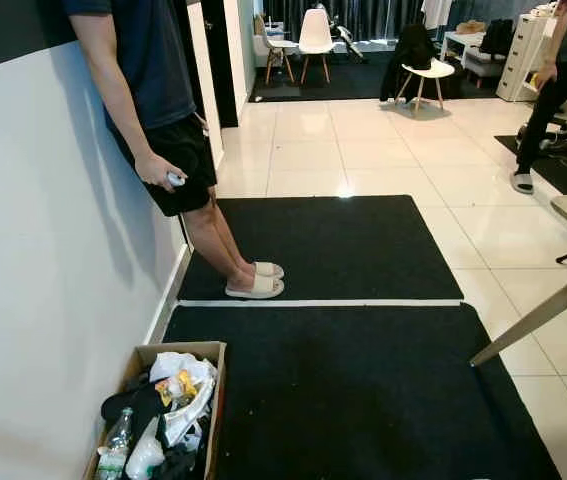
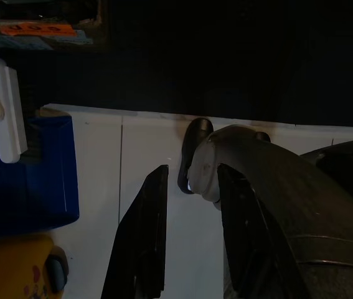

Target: Restocking fridge

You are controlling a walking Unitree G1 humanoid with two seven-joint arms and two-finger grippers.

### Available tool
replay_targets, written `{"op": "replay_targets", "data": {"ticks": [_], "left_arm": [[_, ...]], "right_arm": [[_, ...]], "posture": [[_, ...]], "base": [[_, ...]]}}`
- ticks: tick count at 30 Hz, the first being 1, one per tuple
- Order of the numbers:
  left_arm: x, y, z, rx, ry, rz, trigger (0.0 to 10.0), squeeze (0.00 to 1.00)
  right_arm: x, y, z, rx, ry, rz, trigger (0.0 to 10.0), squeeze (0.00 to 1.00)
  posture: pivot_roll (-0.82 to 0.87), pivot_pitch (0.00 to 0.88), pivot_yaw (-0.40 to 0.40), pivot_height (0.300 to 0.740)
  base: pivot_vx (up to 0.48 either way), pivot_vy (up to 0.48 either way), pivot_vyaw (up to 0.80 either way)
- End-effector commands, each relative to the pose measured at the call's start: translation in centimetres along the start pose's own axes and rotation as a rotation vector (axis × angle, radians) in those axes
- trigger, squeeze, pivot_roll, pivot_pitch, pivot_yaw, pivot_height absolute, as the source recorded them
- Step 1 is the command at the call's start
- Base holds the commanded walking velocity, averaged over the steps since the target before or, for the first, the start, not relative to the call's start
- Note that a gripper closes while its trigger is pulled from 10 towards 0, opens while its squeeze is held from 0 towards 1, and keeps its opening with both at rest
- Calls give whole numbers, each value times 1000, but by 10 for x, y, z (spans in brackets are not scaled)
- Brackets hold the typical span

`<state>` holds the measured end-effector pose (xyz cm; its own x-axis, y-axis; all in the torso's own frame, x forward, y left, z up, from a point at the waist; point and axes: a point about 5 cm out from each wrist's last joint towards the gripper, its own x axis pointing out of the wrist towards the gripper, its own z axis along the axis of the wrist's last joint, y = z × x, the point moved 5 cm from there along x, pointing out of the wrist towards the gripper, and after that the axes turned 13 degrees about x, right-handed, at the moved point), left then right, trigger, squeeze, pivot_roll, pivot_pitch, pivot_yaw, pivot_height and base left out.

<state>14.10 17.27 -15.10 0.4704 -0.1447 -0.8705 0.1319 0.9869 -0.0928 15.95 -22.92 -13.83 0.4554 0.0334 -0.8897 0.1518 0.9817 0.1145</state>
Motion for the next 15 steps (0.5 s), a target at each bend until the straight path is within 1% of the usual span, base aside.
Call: {"op": "replay_targets", "data": {"ticks": [1, 15], "left_arm": [[-1, 3, -1, 17, 6, 3, 10000, 0], [-1, 2, -1, 28, 5, -5, 10000, 0]], "right_arm": [[1, 3, -1, -4, 1, 10, 10000, 0], [0, 3, 0, -1, -1, 10, 10000, 0]], "posture": [[-75, 0, 8, 740], [-77, 0, 9, 740]], "base": [[345, 0, 0], [385, 0, 0]]}}
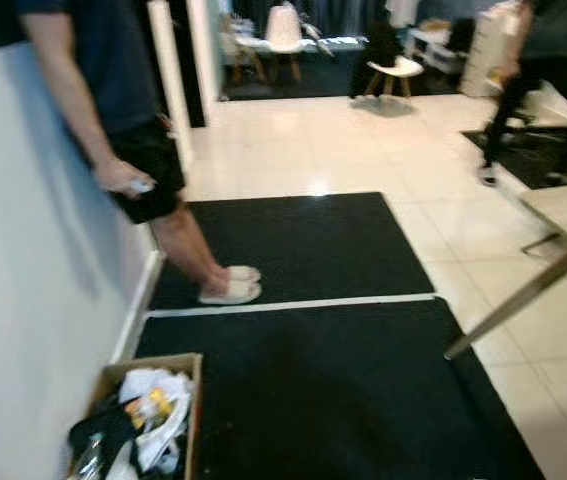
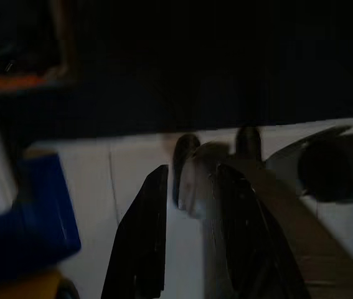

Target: Restocking fridge

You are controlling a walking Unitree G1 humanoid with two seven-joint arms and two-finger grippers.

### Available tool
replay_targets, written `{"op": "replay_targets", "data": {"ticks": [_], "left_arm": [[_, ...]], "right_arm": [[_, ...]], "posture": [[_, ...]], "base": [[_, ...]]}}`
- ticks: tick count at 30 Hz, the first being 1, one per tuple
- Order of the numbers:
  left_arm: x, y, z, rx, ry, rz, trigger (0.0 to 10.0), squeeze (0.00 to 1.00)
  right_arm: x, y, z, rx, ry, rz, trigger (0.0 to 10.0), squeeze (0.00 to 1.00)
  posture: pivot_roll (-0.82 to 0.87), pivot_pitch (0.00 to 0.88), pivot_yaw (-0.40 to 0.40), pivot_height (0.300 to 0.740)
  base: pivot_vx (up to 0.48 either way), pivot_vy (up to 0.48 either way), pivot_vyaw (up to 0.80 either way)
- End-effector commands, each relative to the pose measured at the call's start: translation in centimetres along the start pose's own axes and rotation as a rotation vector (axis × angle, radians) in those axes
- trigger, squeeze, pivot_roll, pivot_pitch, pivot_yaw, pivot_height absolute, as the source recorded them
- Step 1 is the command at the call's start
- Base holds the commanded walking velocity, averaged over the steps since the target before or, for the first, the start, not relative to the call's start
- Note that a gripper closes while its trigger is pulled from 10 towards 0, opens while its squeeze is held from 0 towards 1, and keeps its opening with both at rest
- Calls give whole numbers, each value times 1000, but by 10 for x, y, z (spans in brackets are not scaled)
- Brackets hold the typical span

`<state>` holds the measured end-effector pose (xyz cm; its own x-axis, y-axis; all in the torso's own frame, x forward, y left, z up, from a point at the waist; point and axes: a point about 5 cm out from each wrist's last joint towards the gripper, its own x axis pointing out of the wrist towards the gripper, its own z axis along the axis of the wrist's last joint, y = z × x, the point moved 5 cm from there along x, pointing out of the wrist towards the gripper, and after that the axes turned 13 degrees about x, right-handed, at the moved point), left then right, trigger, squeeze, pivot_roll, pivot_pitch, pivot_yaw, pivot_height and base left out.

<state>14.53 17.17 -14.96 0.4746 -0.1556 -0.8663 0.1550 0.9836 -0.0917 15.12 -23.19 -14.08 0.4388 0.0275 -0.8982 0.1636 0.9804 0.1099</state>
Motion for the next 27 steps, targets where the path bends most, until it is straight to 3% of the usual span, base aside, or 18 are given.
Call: {"op": "replay_targets", "data": {"ticks": [1, 22, 27], "left_arm": [[-2, 2, -6, 8, 13, 5, 10000, 0], [-2, 1, -6, 14, 13, -2, 10000, 0], [-2, 2, -5, 16, 13, -2, 10000, 0]], "right_arm": [[2, 7, 7, -10, -18, 19, 10000, 0], [2, 7, 4, -1, -2, 13, 10000, 0], [3, 8, 1, 16, 15, 14, 10000, 0]], "posture": [[-77, 0, 9, 740], [-78, 0, 9, 740], [-76, 0, 12, 740]], "base": [[405, 0, 0], [417, 0, 0], [422, 0, -800]]}}
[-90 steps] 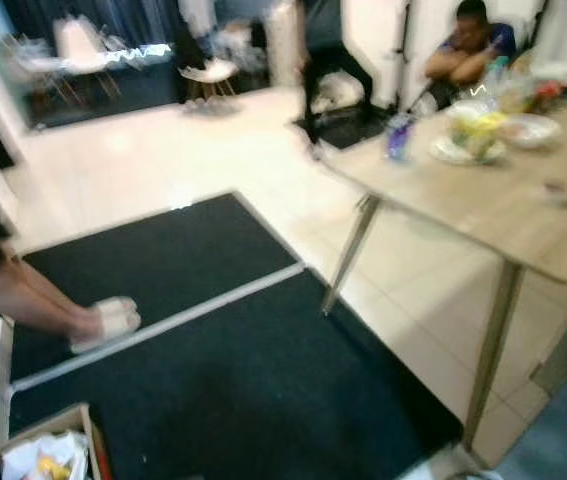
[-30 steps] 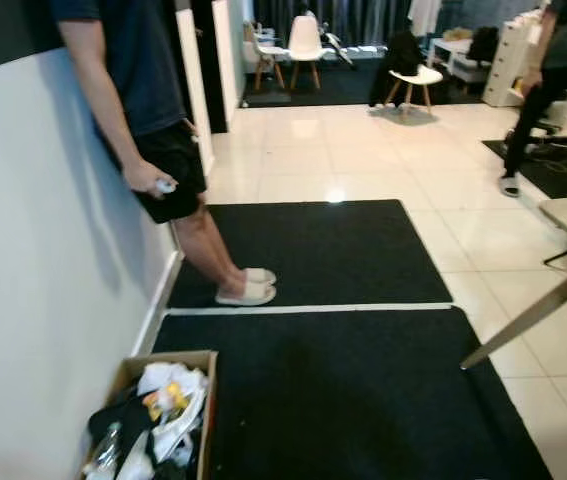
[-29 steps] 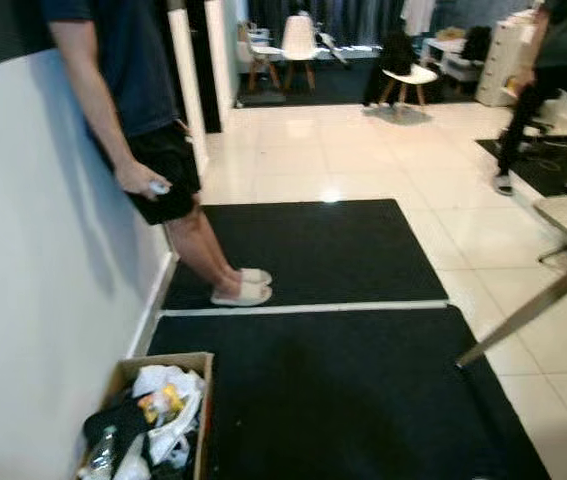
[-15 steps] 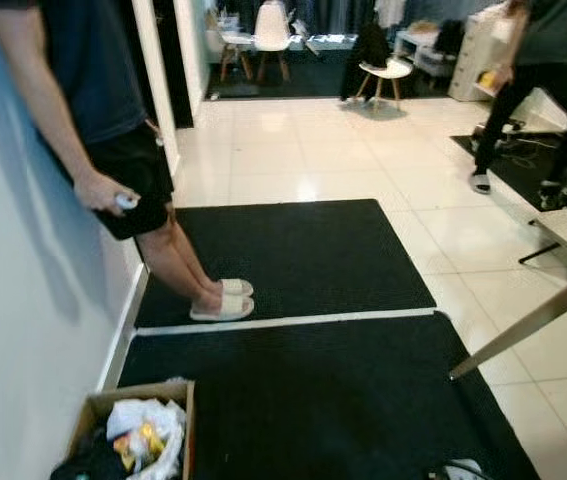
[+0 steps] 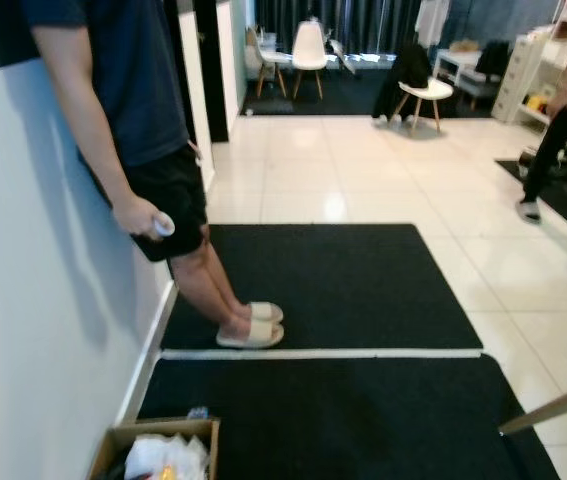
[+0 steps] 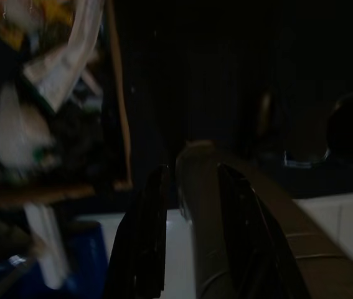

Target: Restocking fridge

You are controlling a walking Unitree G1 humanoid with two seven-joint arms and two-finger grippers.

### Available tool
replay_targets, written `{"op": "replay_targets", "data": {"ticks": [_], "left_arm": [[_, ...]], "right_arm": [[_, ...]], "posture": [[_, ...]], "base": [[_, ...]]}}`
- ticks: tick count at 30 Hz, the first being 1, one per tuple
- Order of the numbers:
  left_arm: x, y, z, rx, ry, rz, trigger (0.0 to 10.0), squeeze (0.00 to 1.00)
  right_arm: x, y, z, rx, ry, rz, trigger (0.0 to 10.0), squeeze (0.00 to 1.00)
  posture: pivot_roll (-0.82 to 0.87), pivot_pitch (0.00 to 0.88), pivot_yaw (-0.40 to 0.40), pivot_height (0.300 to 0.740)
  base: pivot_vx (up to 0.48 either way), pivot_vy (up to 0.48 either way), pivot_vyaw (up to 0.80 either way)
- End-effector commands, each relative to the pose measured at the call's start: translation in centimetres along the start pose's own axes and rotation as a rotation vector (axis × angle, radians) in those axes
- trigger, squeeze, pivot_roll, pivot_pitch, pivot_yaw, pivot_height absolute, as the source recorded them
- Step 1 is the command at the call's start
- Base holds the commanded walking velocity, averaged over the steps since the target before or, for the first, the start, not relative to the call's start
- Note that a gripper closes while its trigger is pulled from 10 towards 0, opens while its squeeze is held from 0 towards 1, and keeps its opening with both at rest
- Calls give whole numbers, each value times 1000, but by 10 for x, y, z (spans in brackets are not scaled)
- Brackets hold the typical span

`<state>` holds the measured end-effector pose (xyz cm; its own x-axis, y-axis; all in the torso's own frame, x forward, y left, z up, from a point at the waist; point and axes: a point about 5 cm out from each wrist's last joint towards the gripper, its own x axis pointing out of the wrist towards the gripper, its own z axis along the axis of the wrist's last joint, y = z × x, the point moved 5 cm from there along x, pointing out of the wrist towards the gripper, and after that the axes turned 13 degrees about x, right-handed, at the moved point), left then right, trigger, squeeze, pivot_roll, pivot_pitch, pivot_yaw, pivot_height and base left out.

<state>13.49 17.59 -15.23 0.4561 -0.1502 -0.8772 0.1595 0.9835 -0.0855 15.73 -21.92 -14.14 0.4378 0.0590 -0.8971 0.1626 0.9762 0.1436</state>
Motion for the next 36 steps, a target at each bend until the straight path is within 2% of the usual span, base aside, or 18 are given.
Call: {"op": "replay_targets", "data": {"ticks": [1, 36], "left_arm": [[1, -1, 6, 8, -9, -4, 10000, 0], [1, -1, 5, 22, -5, -10, 10000, 0]], "right_arm": [[-1, -5, -1, 4, 9, -17, 10000, 0], [-3, -15, -8, -20, 44, -57, 10000, 0]], "posture": [[-76, 0, 12, 740], [-75, 0, 10, 740]], "base": [[420, 0, -800], [420, 0, -800]]}}
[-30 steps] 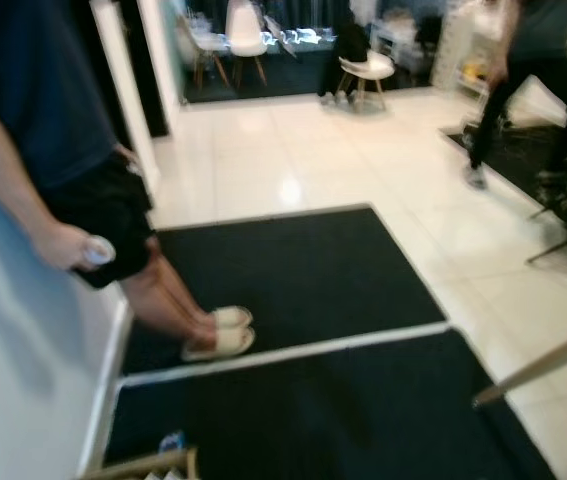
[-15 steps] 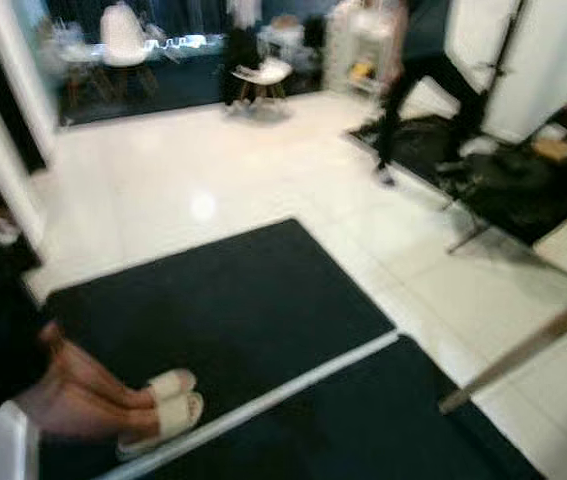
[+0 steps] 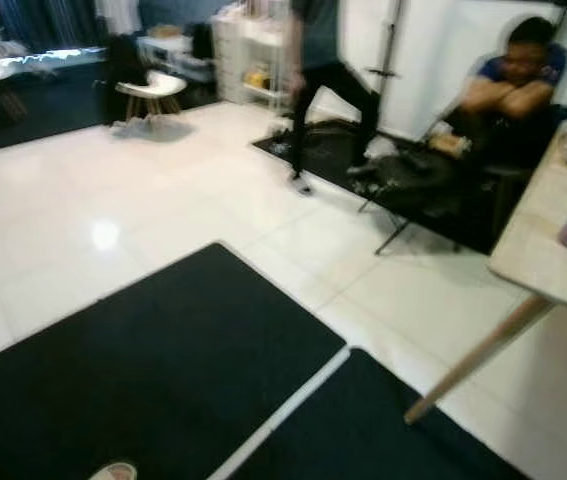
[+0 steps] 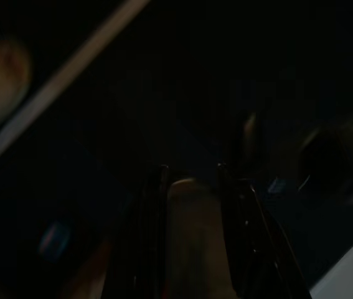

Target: Restocking fridge

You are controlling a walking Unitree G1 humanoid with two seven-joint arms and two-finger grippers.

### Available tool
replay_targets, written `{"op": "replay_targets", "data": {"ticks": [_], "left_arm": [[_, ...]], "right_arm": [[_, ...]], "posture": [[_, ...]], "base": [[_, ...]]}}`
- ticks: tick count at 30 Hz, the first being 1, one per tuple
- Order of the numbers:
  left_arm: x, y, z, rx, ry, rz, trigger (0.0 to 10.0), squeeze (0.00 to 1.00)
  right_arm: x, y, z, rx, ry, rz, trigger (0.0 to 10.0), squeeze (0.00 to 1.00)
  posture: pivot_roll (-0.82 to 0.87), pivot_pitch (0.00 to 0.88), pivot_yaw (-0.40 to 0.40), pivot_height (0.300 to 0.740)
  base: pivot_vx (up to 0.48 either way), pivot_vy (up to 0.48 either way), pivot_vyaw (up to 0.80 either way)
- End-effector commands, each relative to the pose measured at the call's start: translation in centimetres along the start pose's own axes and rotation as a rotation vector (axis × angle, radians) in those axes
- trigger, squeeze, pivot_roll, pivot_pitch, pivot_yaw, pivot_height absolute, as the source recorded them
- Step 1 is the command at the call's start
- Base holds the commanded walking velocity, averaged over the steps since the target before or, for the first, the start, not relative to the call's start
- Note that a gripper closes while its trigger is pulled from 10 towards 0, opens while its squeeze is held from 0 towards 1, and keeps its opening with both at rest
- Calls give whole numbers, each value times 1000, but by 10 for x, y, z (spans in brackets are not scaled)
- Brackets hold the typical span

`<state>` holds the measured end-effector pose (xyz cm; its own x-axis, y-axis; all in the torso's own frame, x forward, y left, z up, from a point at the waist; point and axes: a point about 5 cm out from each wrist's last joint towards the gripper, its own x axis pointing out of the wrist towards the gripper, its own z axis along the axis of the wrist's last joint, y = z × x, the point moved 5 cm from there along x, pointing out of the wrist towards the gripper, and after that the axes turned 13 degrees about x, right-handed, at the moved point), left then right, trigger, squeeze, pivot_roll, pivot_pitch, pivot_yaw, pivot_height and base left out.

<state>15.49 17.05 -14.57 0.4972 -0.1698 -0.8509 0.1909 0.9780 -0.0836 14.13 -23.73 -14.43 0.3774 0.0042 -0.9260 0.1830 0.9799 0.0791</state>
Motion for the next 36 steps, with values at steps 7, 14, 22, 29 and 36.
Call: {"op": "replay_targets", "data": {"ticks": [7, 14, 22, 29, 36], "left_arm": [[-4, 1, -16, -10, 44, 5, 10000, 0], [-4, 0, -16, -12, 44, 6, 10000, 0], [-3, 0, -16, -14, 43, 5, 10000, 0], [-3, -1, -16, -15, 42, 5, 10000, 0], [-3, 0, -16, -15, 42, 5, 10000, 0]], "right_arm": [[2, 5, 6, -11, -14, 1, 10000, 0], [2, 5, 6, -11, -12, -3, 10000, 0], [2, 6, 8, -7, -29, 0, 10000, 0], [2, 7, 8, -7, -37, 0, 10000, 0], [2, 9, 10, -9, -41, 8, 10000, 0]], "posture": [[-75, 0, 10, 740], [-74, 0, 9, 740], [-73, 0, 8, 740], [-73, 0, 8, 740], [-72, 0, 9, 740]], "base": [[422, 0, -800], [420, 0, -800], [420, 0, -700], [420, 0, 0], [417, 0, 0]]}}
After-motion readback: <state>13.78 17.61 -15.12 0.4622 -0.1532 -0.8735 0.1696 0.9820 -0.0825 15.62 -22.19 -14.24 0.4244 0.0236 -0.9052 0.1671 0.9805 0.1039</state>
